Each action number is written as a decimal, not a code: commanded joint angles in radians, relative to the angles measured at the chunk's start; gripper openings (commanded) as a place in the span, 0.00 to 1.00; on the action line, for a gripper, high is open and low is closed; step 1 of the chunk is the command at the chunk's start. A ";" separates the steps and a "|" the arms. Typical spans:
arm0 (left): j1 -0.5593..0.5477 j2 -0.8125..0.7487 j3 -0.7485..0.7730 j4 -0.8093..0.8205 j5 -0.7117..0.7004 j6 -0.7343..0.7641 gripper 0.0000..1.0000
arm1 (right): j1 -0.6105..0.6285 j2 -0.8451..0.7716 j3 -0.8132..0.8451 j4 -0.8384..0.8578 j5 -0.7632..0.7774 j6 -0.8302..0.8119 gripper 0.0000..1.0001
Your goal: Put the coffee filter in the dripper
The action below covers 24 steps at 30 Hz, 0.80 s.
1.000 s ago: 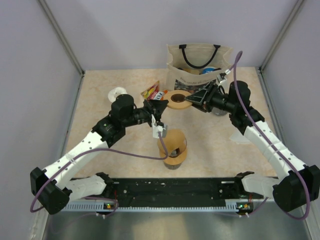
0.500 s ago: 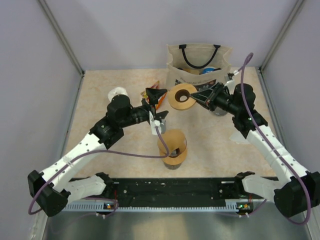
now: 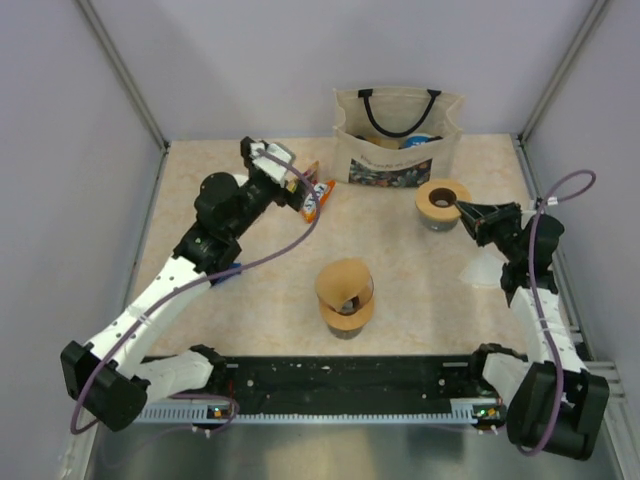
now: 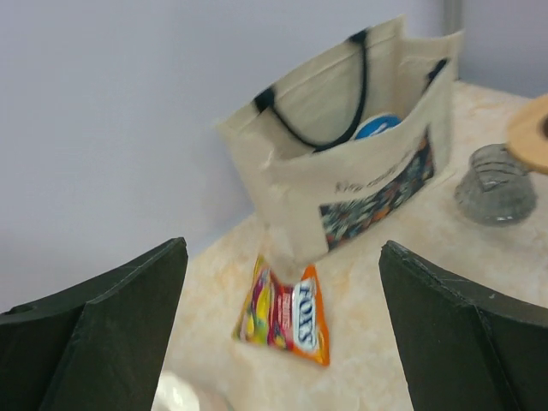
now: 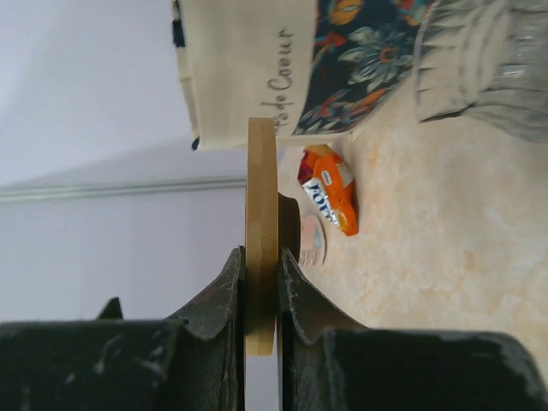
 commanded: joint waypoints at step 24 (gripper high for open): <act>0.178 -0.199 -0.331 -0.120 -0.470 -0.719 0.99 | -0.132 0.409 0.108 0.285 -0.051 -0.126 0.00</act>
